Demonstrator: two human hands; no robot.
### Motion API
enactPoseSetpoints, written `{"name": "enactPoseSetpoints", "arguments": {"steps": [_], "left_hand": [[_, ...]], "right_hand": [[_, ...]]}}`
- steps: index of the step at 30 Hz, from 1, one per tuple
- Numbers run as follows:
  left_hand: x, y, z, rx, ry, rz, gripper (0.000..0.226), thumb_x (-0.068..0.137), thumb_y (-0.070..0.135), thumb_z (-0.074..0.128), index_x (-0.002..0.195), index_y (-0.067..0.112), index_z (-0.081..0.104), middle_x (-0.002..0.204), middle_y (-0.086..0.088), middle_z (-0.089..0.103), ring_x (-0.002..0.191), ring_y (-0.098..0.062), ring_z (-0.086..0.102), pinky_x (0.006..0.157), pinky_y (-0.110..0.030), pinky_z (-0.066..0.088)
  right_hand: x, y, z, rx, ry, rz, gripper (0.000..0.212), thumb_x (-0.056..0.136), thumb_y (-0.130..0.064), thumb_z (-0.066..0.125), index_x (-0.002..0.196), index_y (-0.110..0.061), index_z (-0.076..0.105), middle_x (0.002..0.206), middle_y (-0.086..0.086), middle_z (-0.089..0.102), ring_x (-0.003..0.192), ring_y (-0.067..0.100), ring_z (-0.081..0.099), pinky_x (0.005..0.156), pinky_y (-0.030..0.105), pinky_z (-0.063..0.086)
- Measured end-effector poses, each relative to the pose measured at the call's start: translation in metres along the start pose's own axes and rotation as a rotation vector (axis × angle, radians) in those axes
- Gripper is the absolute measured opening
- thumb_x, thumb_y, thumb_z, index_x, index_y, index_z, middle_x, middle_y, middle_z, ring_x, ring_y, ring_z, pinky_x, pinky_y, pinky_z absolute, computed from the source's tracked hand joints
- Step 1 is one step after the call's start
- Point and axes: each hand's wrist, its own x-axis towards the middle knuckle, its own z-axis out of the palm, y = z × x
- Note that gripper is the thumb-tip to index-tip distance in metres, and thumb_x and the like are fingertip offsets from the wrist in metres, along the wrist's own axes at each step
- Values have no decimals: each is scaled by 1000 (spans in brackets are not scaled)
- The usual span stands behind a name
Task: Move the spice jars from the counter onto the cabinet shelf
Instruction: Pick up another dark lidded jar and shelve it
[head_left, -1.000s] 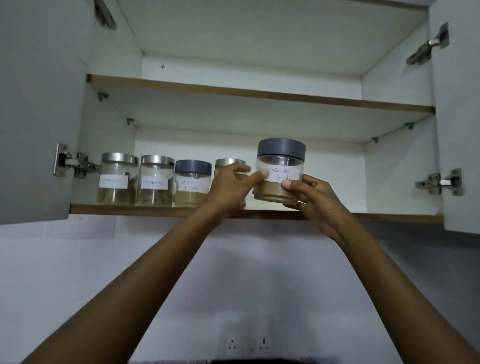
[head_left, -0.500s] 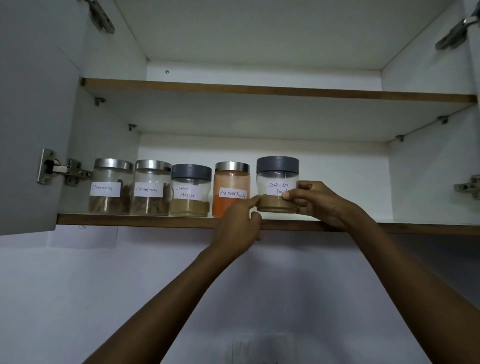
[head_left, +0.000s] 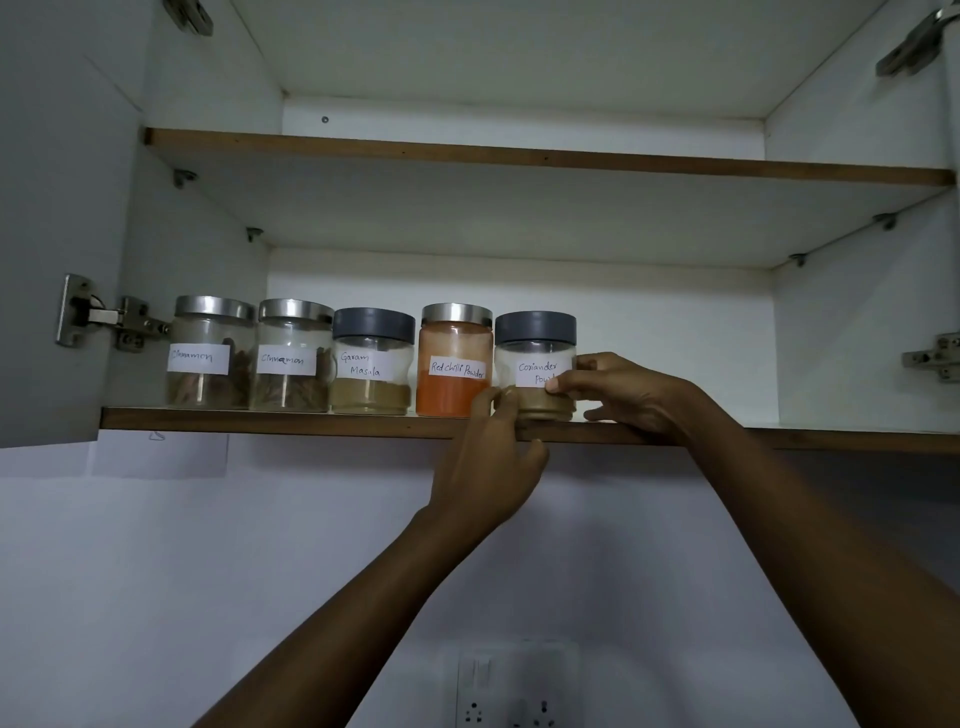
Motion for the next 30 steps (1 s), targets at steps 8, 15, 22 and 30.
{"name": "enactPoseSetpoints", "arguments": {"steps": [8,15,22,30], "left_hand": [[-3,-6,4,9,9,2,61,93,29,52,146,16,26,151,1,22,124,-18,42,83,-23,38],[-26,-7,-2,-188,250,169,26,86,13,58,112,13,62,113,-2,60,90,-14,58,72,-27,48],[-79,2,-6,-410,162,90,28,82,26,50,103,17,66,105,5,66,93,-12,61,78,-29,50],[-203,-14,7,-501,-168,-12,26,89,12,56,115,15,62,114,3,64,106,-11,56,89,-20,41]], "right_hand": [[2,1,3,-50,55,28,61,77,-29,71,132,-19,46,122,-2,59,114,17,52,111,47,24],[-48,4,19,-109,314,-113,91,79,-34,71,149,-16,17,151,5,30,133,19,36,98,30,31],[-146,22,81,-185,553,-246,53,80,-18,72,128,-15,51,121,-1,57,109,11,54,83,12,44],[-263,69,155,-184,427,41,40,80,-17,71,119,-12,60,113,2,64,102,14,60,87,21,49]]}}
